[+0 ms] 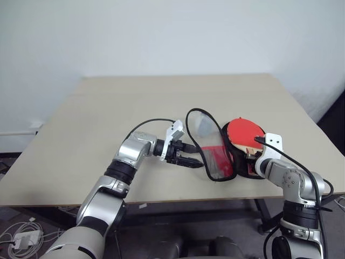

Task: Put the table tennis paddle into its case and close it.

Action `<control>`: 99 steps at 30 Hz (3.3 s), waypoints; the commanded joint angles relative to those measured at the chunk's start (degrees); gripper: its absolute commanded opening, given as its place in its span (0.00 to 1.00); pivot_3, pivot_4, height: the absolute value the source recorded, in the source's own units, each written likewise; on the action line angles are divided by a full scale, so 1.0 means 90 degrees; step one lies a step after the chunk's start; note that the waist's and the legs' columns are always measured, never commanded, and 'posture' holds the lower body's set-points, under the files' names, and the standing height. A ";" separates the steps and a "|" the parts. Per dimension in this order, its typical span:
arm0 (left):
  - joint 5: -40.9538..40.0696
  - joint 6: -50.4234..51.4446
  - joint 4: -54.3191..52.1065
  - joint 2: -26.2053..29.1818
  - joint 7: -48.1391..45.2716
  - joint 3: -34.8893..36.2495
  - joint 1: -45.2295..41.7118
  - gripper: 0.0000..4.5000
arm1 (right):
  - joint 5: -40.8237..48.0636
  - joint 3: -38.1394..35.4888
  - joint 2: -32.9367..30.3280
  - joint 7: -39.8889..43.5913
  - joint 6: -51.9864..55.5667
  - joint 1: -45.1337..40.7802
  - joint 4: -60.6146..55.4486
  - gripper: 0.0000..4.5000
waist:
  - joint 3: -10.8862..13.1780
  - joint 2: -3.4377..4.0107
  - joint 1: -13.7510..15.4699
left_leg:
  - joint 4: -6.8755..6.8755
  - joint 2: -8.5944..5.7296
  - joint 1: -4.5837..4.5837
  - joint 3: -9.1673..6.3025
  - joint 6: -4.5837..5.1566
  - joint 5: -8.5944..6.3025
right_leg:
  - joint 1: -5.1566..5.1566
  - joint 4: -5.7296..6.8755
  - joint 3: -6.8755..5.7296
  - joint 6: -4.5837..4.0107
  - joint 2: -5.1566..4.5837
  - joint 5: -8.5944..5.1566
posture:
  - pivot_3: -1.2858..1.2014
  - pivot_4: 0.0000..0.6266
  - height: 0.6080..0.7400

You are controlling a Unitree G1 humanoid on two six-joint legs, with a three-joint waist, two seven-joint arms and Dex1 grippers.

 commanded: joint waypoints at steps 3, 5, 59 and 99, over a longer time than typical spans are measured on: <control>-0.0033 0.0029 -0.0304 0.0036 -0.0033 0.0100 -0.0135 0.92 | -0.0080 0.0149 -0.0055 0.0096 -0.0171 -0.0112 -0.0041 0.55 | 0.0000 0.0000 -0.0003 | 0.0000 0.0000 0.0000 0.0000 0.0000 0.0000 | 0.0000 0.0000 0.0001 0.0000 0.0000 0.0000 | 0.52 0.00 1.00; -0.0032 0.0030 -0.0292 0.0043 -0.0036 0.0108 -0.0148 0.92 | -0.0066 0.0171 -0.0049 0.0128 -0.0229 -0.0179 -0.0080 0.70 | 0.0000 0.0000 -0.0004 | 0.0000 0.0000 0.0001 0.0000 -0.0001 0.0000 | -0.0001 0.0000 0.0001 0.0000 0.0001 0.0000 | 0.52 0.00 1.00; 0.0483 0.0833 0.2580 -0.2962 0.3745 0.1140 -0.1342 0.92 | 0.1301 -0.0038 -0.2341 0.2234 -0.2563 0.1118 -0.1473 0.93 | 0.0004 -0.0013 0.0072 | 0.0035 -0.0001 -0.0003 -0.0012 0.0039 -0.0023 | 0.0040 -0.0009 -0.0021 0.0014 -0.0011 0.0002 | 0.52 0.00 1.00; -0.1152 0.3237 0.4292 -0.4722 0.5314 0.3150 -0.2507 0.78 | 0.1164 -0.0459 -0.1905 0.1358 -0.2612 0.0902 -0.1401 0.94 | 0.0003 -0.0014 0.0068 | 0.0041 -0.0001 -0.0001 -0.0014 0.0036 -0.0024 | 0.0045 -0.0008 -0.0022 0.0016 -0.0013 0.0002 | 0.52 0.00 1.00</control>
